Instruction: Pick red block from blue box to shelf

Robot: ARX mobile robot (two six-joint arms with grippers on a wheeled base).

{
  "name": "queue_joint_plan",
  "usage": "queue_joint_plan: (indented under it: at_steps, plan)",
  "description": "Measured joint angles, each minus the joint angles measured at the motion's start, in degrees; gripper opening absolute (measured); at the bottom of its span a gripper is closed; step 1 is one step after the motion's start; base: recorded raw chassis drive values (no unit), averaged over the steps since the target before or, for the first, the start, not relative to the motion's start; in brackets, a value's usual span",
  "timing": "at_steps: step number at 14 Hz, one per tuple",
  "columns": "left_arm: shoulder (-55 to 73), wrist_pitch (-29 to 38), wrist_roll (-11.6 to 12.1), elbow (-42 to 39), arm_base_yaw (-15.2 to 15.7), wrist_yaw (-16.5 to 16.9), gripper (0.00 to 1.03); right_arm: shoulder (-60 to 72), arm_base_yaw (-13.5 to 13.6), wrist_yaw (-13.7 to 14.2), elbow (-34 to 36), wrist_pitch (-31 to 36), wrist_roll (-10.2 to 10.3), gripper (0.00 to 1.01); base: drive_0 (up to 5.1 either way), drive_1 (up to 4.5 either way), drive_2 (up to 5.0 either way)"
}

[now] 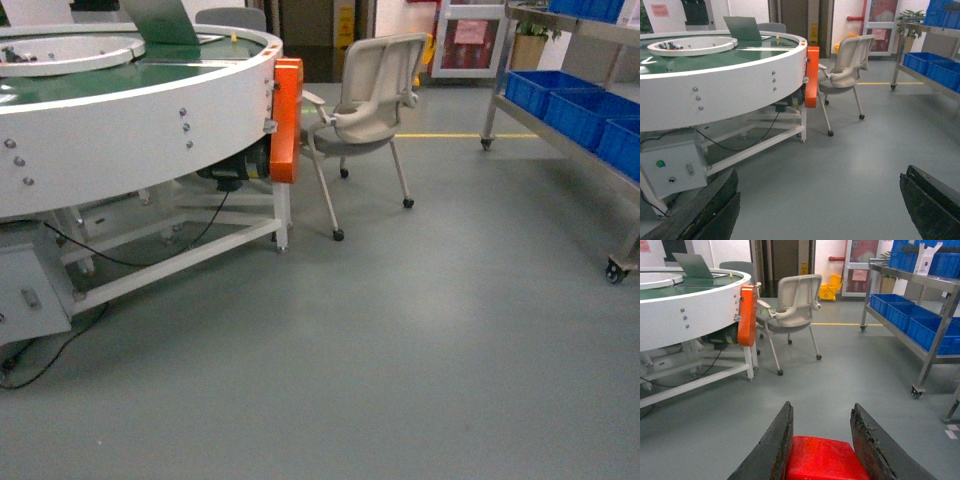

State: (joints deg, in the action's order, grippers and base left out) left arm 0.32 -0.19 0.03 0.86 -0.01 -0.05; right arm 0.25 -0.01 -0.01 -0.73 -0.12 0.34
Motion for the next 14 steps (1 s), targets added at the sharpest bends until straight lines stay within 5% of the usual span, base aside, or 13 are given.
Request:
queue_joint_plan:
  at_steps: [14]
  plan:
    - [0.00,-0.07,0.00,0.00,0.00,0.00,0.98,0.02,0.00,-0.02,0.00,-0.04,0.00,0.28,0.0,4.14,-4.2]
